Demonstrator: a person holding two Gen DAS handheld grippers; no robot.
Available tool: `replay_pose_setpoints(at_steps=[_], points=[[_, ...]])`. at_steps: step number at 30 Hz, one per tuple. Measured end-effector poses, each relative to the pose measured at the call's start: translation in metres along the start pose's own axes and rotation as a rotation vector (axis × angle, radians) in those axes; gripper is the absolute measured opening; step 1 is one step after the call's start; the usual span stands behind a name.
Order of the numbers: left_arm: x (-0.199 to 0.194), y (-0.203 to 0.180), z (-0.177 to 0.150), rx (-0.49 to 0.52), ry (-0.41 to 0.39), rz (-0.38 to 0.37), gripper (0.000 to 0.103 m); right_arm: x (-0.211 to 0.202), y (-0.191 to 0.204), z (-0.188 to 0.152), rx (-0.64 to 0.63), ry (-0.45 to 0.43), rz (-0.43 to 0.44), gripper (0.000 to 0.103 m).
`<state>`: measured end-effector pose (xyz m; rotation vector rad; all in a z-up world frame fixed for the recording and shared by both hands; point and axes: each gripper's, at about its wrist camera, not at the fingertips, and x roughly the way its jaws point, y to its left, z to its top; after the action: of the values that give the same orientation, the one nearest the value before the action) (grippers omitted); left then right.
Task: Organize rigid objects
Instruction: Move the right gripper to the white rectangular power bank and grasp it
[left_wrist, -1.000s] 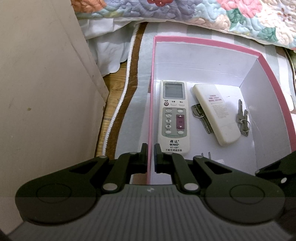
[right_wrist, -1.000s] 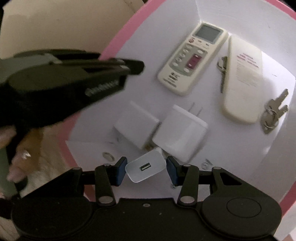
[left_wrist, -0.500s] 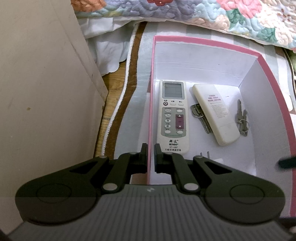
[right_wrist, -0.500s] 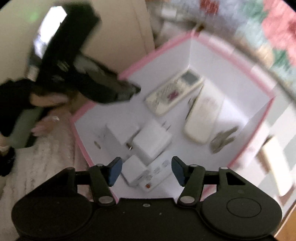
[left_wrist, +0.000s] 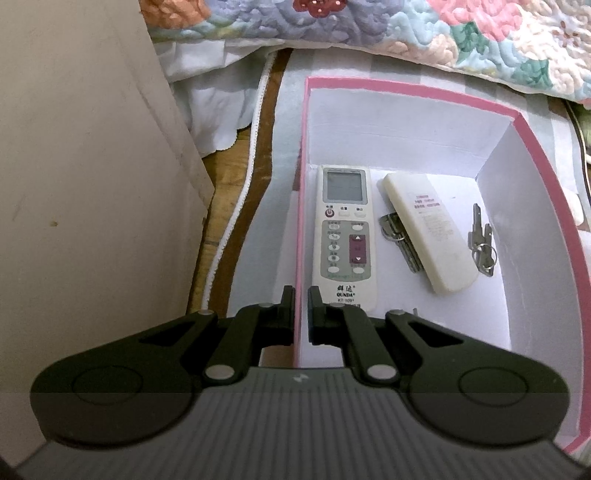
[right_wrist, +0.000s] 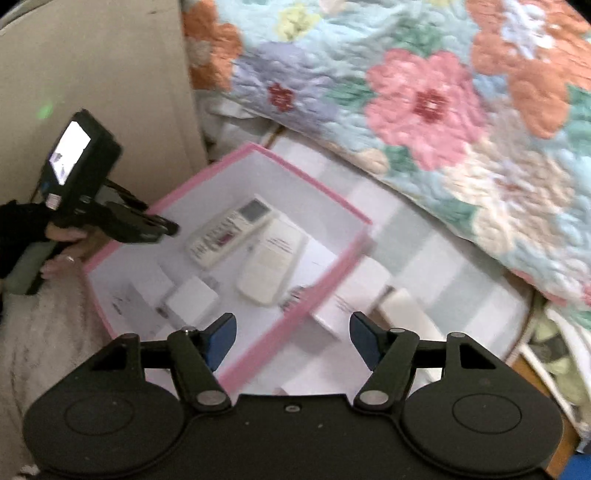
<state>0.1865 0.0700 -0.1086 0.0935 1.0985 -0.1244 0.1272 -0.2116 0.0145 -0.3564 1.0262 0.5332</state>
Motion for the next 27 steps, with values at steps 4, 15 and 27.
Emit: replay_pose_setpoints(at_steps=[4,15,27], points=[[-0.001,0.001,0.0,-0.006,-0.005,0.008,0.003,0.013,-0.013,-0.001,0.01,0.079,-0.024,0.073],[0.001,0.003,0.004,-0.028,0.003,0.002,0.003,0.069,-0.051,-0.021,-0.204,0.024,-0.058,0.072],[0.004,0.002,0.013,-0.052,0.03,0.006,0.003,0.117,-0.115,-0.049,-0.267,0.037,-0.104,0.072]])
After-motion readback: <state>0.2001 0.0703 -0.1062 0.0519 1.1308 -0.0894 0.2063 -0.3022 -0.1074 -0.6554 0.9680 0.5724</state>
